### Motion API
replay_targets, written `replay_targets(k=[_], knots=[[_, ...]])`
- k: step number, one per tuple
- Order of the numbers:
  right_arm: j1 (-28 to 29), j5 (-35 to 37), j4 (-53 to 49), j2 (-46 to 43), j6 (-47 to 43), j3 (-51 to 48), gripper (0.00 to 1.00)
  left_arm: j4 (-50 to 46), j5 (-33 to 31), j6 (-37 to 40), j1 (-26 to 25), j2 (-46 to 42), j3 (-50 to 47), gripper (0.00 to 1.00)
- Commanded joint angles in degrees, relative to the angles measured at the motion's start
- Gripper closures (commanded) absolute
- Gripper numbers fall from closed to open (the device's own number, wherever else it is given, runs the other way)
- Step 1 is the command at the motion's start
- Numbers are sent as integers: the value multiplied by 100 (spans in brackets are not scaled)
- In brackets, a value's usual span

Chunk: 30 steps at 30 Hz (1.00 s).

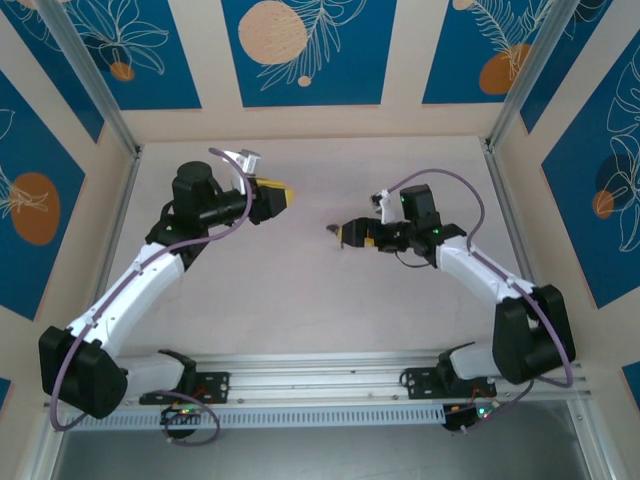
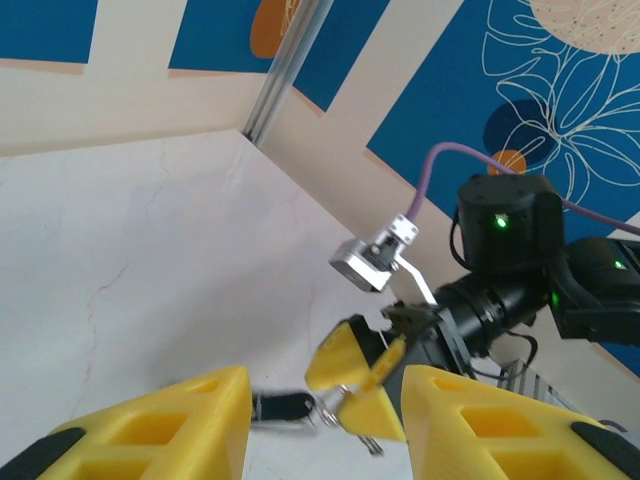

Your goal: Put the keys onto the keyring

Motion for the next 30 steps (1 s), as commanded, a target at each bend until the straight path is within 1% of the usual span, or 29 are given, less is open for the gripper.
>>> replay_targets(k=[1,6,11,20,25,30], knots=[[-90,-162,143,453,-35,698,2,-27,-66,90,42,78,52,57],[-97,-366,186,1300,53,1576,4,181,-33,50,42,351,64,57],[97,-500,273,2004,216,2371,5,432,-25,-50,42,575,54,57],[402,-509,-41,3023,143,3647,7,381,-178,29,46,608,230,57],[658,-402,-222,3410,1,3874,8,382,-264,4,50,501,214,56],[1053,-289,-195,3658,-73,3640,9,399,-428,-50,46,334,115,56]])
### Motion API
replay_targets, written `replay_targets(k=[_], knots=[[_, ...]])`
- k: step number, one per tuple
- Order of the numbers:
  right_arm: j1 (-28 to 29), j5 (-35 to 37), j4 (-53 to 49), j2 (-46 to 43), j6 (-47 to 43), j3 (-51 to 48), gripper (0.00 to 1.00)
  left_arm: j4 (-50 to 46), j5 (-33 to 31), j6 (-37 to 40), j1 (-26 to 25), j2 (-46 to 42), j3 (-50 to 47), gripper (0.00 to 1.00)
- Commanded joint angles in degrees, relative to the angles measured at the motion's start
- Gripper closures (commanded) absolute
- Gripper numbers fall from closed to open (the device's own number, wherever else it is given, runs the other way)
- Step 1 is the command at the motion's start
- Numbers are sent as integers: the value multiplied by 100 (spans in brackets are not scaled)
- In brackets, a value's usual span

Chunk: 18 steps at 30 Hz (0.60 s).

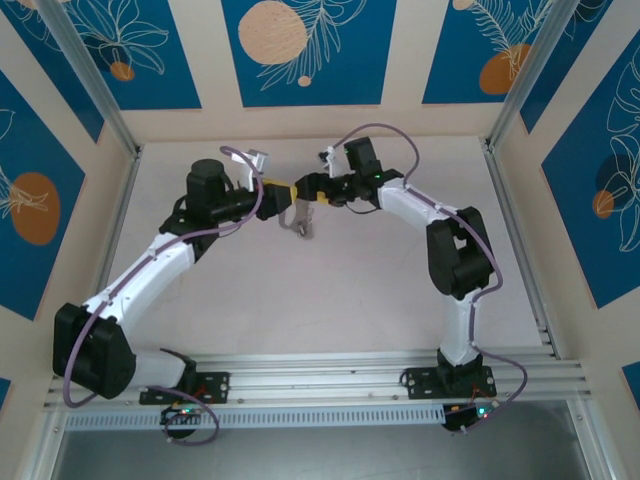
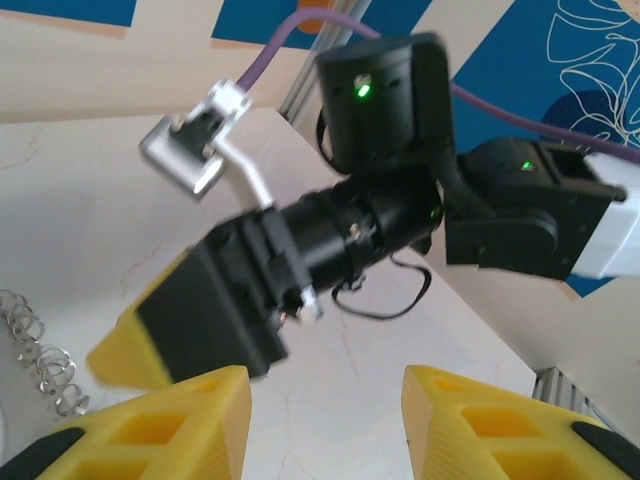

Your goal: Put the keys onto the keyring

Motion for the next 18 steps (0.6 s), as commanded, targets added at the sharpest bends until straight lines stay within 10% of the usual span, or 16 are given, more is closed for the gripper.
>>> replay_targets(k=[1,13,18], knots=[[284,18,-107,115,-108,-262,9,158,-162,-44,50,-261,75,56],[73,232,556,-1109,167,-1924,9,45,-727,39,50,-665,-171,55],[-392,584,534,-2295,144,-2726,3,-255,-2037,255,53,-1100,-485,31]])
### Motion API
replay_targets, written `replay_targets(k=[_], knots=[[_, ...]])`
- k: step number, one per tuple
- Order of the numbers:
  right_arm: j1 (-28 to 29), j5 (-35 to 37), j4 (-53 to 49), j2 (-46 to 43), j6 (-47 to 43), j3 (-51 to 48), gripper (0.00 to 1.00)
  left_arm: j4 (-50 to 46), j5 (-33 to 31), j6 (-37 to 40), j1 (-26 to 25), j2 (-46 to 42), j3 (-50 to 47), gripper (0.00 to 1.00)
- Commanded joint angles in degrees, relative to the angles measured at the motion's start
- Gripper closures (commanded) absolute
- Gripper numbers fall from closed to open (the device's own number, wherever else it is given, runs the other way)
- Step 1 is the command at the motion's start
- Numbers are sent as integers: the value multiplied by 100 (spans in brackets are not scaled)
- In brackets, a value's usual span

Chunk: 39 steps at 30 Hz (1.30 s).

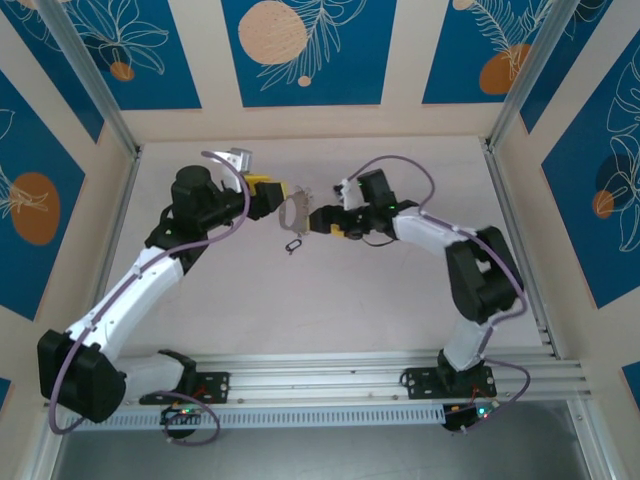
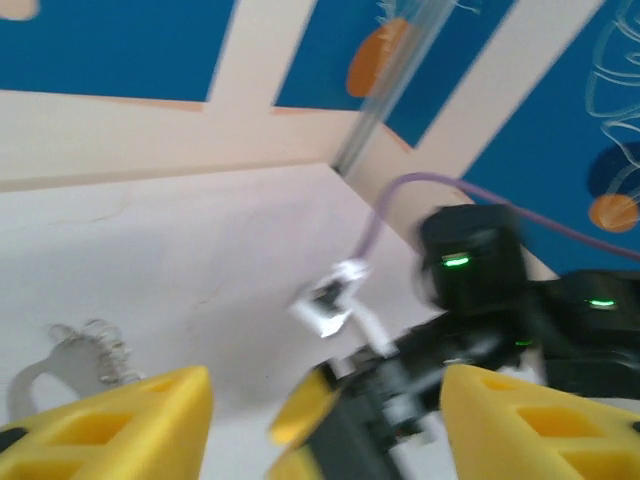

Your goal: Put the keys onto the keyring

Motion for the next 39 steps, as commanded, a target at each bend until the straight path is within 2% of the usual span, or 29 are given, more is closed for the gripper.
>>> replay_targets(k=[1,3,5,8,10,14,17,20,23,26,31,32,34,36,39], knots=[[-352,336,94,-903,-10,-451,0,-152,-1238,276,59,-455,-320,26],[-650,540,56,-1401,0,-717,1,-82,-1987,416,55,-736,-613,19],[-952,1036,-109,-1871,19,-884,1,292,-2636,736,60,-1069,-1052,1],[-1353,1959,-240,-2501,-66,-1103,1,933,-3507,1445,72,-1634,-1773,0],[-1549,2455,-228,-2738,-171,-1217,1,958,-3941,1866,107,-1845,-1981,0],[-1821,2997,666,-3161,-432,-1881,1,797,-4225,2465,223,-1803,-2176,0],[-1940,3048,991,-3316,-749,-2107,1,1298,-4219,2579,402,-1553,-2589,0],[-1976,3068,1330,-3286,-1071,-2287,1,2213,-4414,2534,567,-1057,-3216,0],[-2035,3377,1835,-3092,-1382,-2538,1,3225,-4582,2413,760,-392,-3818,0],[-2218,3644,2162,-2764,-1426,-2679,1,3927,-4486,2297,939,190,-4175,0],[-2447,4072,3178,-2156,-1607,-3159,1,4321,-3951,2446,1268,859,-3939,0],[-2568,3944,3022,-2185,-1529,-3107,1,4422,-3791,2438,1372,989,-3919,0],[-2647,3843,3546,-2156,-1662,-3320,1,4733,-3523,2288,1588,1335,-3956,0],[-2700,3574,3421,-2211,-1844,-3303,1,5111,-3349,2229,1684,1681,-3987,0],[-2627,3622,3314,-2294,-1960,-3635,1,5186,-3306,2242,1702,2010,-3816,0]])
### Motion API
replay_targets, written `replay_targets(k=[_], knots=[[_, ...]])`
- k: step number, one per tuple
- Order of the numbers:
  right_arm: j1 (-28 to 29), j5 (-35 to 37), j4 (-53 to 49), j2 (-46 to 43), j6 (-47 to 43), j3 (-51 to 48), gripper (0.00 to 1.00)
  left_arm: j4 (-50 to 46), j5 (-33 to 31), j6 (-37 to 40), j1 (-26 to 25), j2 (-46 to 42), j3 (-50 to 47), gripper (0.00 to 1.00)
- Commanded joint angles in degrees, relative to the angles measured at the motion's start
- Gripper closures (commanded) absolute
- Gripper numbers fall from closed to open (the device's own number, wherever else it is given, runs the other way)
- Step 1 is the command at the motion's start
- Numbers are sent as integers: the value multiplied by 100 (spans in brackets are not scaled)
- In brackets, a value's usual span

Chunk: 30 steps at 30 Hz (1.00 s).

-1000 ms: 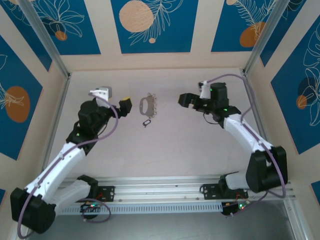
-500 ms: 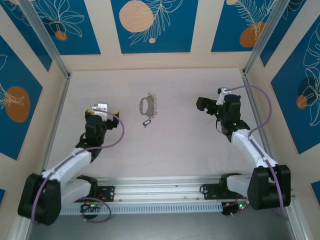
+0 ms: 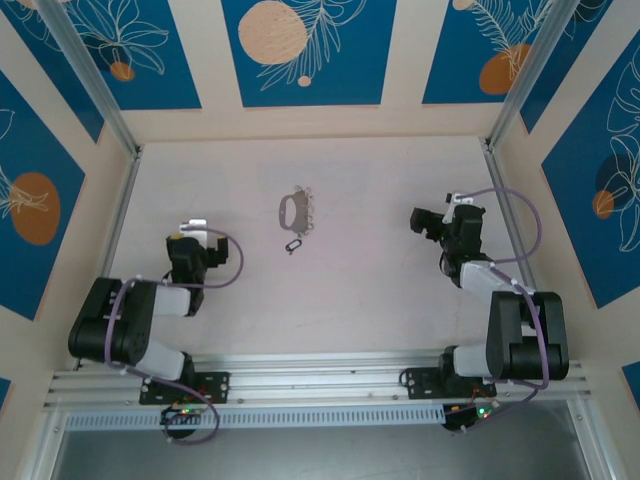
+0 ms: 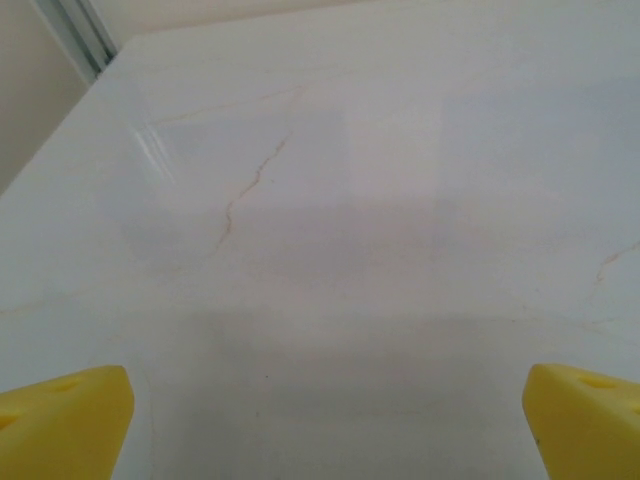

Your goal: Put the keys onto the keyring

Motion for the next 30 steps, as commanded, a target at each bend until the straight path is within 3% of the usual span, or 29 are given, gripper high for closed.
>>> replay_targets(k=[1,6,9,10,11,14,30], knots=[[91,35,730,-173,-277,-546,1,69,372,-90,62,134,358,0],[152,-68,1942,252,-394,-910,1,-33,468,-34,68,184,441,0],[201,-168,3712,1139,-480,-1362,1,-60,472,-33,71,192,465,0],[200,-392,3545,1108,-550,-1295,1,-75,475,-33,71,199,476,0],[198,-579,2677,918,-653,-1018,1,-92,472,-31,72,209,489,0],[216,-662,2148,1023,-728,-663,1,-150,502,-42,89,218,513,0],[222,-727,2279,1032,-769,-705,1,-84,503,-38,93,185,470,0]])
